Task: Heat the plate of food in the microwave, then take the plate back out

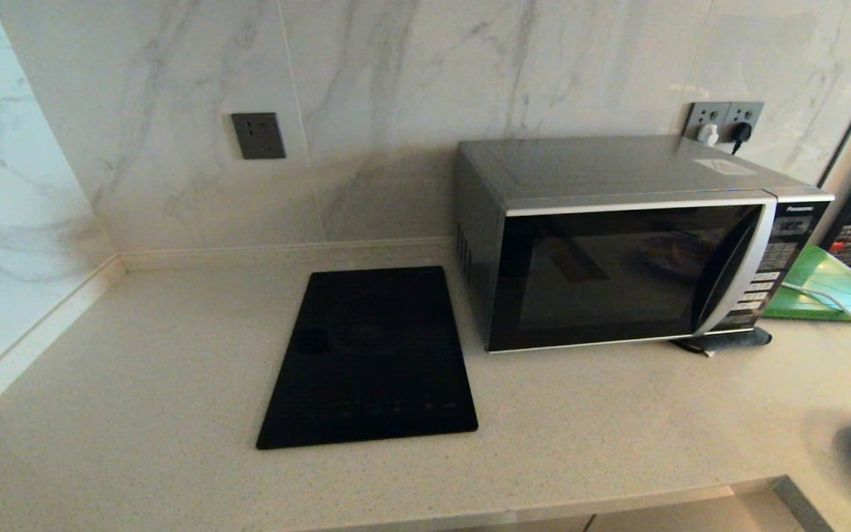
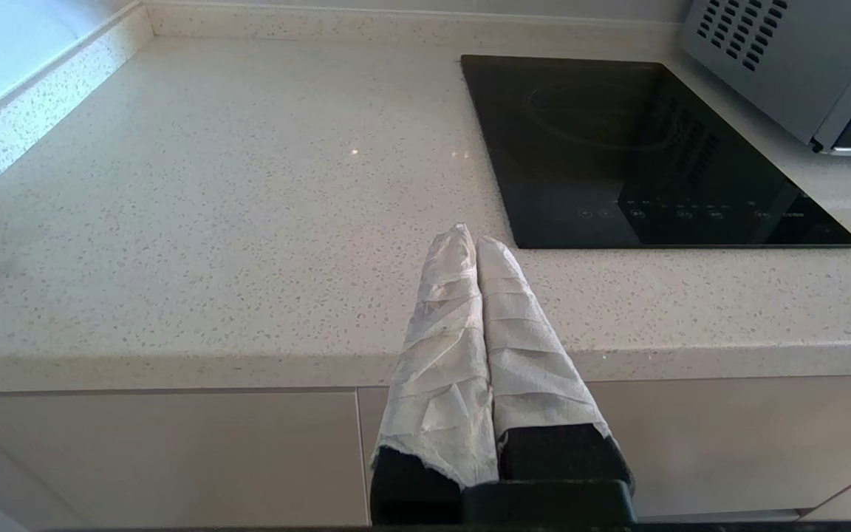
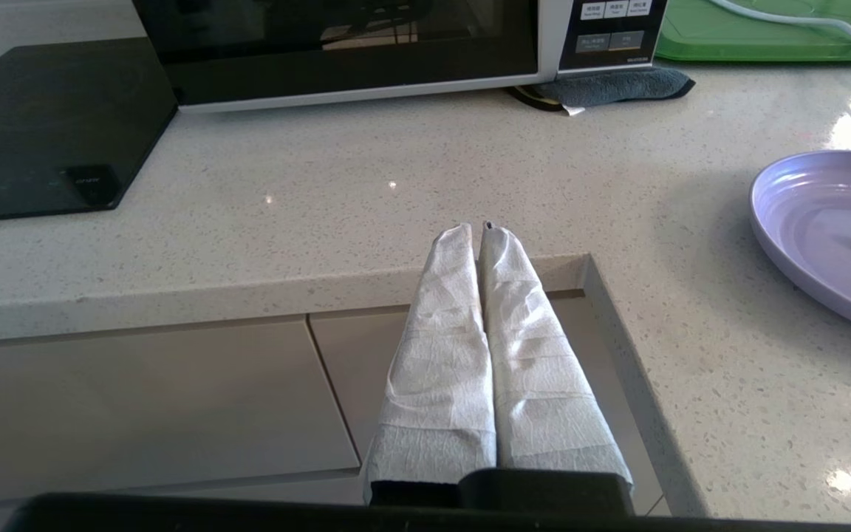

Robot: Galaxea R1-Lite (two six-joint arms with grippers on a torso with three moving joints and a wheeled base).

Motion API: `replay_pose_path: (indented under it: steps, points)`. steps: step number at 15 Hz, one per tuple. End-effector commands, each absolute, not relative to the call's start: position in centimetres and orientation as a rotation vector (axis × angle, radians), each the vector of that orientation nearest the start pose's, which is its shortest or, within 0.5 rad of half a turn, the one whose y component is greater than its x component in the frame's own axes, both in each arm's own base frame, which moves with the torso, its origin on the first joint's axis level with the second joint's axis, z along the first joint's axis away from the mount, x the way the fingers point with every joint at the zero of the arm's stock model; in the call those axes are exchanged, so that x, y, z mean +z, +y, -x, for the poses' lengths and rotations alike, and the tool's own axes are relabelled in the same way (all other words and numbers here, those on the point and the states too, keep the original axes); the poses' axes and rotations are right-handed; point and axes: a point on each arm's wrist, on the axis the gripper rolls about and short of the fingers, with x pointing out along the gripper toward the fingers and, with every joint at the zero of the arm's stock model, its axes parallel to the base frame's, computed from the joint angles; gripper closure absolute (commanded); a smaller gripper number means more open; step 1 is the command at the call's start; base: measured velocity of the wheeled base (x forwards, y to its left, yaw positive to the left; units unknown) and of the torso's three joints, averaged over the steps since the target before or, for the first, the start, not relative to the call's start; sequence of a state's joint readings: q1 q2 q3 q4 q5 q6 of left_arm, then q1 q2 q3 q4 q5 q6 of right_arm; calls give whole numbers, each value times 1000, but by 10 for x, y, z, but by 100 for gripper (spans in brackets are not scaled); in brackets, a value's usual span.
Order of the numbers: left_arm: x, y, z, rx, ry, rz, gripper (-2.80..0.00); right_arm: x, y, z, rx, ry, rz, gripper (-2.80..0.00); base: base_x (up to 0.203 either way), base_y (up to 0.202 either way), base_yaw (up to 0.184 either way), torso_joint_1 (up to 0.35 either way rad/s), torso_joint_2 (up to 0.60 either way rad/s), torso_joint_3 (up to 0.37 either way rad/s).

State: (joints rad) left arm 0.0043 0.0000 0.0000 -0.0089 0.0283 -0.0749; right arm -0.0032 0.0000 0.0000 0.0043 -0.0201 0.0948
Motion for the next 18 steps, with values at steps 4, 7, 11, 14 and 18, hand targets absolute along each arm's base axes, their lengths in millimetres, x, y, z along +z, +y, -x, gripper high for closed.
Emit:
replay_pose_path:
  steps: [4,7,11,14,18]
  points:
    - [76,1,23,33,-9,75,0,74,0,22,-23,8,-95,0,0,0,0,0,0,0]
    - [76,1,23,33,-9,75,0,74,0,23,-24,7,-95,0,0,0,0,0,0,0]
    - [76,1,23,33,-9,75,0,74,0,23,-24,7,-95,0,0,0,0,0,0,0]
    - [76,1,23,33,-9,75,0,74,0,22,-23,8,-95,0,0,0,0,0,0,0]
    - [76,1,23,33,-9,75,0,74,0,23,-24,7,-95,0,0,0,0,0,0,0]
